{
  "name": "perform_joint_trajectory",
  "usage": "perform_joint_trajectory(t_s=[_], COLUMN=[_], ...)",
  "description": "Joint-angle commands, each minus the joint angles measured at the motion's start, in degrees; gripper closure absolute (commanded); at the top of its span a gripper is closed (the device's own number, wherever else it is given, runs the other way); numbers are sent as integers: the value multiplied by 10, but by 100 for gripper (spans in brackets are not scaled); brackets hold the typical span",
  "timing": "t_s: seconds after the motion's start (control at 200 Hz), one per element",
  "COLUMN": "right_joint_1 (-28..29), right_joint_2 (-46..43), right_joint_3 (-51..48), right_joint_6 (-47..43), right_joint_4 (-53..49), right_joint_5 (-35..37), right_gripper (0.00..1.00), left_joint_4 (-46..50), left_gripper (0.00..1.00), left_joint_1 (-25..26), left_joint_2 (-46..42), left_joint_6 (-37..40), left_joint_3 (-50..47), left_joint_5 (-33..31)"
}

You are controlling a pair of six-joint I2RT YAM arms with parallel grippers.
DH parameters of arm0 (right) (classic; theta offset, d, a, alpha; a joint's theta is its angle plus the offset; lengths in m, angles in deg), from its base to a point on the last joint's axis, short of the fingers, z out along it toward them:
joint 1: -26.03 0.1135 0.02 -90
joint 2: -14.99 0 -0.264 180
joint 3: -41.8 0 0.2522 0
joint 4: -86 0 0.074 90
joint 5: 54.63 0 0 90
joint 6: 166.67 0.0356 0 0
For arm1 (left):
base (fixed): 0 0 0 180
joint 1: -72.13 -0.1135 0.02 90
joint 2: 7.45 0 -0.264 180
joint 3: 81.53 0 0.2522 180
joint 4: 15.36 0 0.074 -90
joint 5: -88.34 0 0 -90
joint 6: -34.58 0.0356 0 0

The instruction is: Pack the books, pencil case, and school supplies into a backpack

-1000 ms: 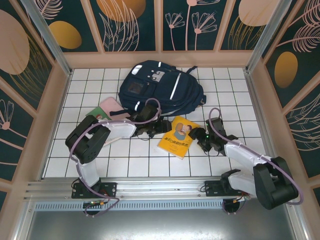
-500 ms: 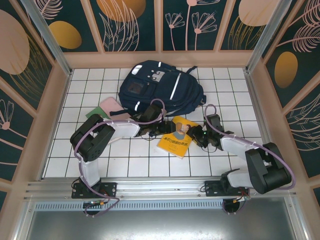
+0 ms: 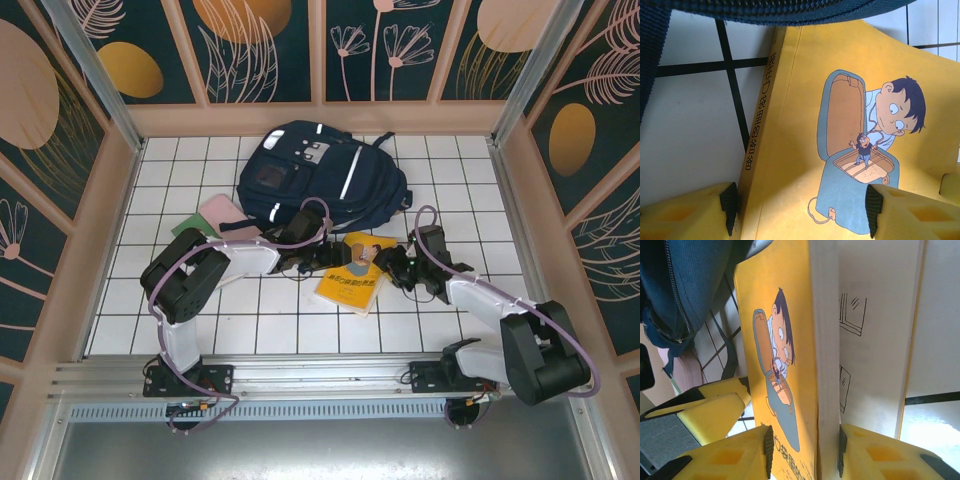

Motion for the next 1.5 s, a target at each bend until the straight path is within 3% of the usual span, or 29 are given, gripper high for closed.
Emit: perform_joint_trajectory(t_s=[0.0,0.125,0.38,0.616,0.911,1.191,1.496], right_joint_1=[2,3,1,-16,-63,-66,-64], right_joint_2=[13,11,6,-29,-88,-118,-135], right_joint_3=[6,2,6,11,19,22,-15], right_joint_6=[19,32,15,14,88,135,164], right_joint_4=[55,77,51,41,85,132,183], right_joint_5=[-42,-44,-27,-54,-141,-162,-158], right_gripper=[60,64,100,100,100,100,100], left_joint_4=[-50,-56,-22,33,-25,-137,-360], left_gripper=[31,32,31,27,25,25,26], left_joint_1=[17,18,18,8,-2,-2,-2], left_joint_2=[7,10,-20,-117,-215,-214,-150], left_joint_6=[-12,-16,1,9,-72,-151,-279], left_joint_3=[-6,-7,-11,-53,-136,-184,-241], left_joint_5=[49,54,25,-44,-61,-28,47])
